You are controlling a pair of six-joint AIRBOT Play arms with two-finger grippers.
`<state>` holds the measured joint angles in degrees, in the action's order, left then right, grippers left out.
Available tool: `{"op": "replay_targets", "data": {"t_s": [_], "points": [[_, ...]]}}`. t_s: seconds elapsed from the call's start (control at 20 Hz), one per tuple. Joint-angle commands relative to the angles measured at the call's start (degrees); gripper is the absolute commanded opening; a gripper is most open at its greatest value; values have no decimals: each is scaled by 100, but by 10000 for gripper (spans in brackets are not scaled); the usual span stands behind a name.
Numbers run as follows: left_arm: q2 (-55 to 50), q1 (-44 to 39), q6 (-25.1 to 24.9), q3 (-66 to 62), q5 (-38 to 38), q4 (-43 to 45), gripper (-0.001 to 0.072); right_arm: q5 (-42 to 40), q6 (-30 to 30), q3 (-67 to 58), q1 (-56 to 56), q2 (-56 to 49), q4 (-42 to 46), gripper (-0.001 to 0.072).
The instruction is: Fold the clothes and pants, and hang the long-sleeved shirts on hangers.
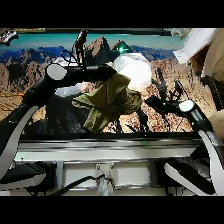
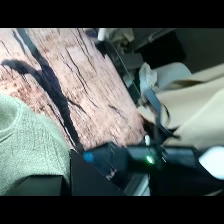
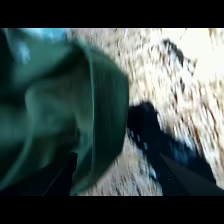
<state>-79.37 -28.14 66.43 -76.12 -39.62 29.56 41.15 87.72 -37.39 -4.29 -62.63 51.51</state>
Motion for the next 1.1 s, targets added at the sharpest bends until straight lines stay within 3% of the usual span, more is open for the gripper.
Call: {"op": "replay_targets", "data": {"t_s": [0.0, 0.3, 0.5, 0.6, 0.65, 0.75, 0.8, 0.9, 1.05], "points": [[13, -4, 0, -4, -326, -7, 11, -96, -358, -601, 7, -911, -192, 601], [15, -7, 2, -4, -415, -9, 11, 616, -378, -1814, 284, -2142, -142, 600], [26, -2, 2, -4, -415, -11, 11, 623, 490, -2109, 568, -2483, 730, 600], [37, -2, 2, -4, -415, -11, 11, 601, 487, -2120, 584, -2498, 791, 538], [48, -2, 0, -4, -415, -24, 11, 603, 487, -2120, 584, -2498, 791, 457], [72, -2, 0, -4, -415, -201, 11, 616, 476, -2120, 586, -2498, 785, 210], [85, 0, -2, -4, -411, -350, 11, 603, 415, -2120, 592, -2498, 776, 42], [142, 4, -7, -4, -372, -457, 11, 599, 363, -2142, 601, -2492, 726, 28], [396, 168, -9, -4, -361, -455, 11, 804, -304, -2643, 601, -2090, 745, 26]]}}
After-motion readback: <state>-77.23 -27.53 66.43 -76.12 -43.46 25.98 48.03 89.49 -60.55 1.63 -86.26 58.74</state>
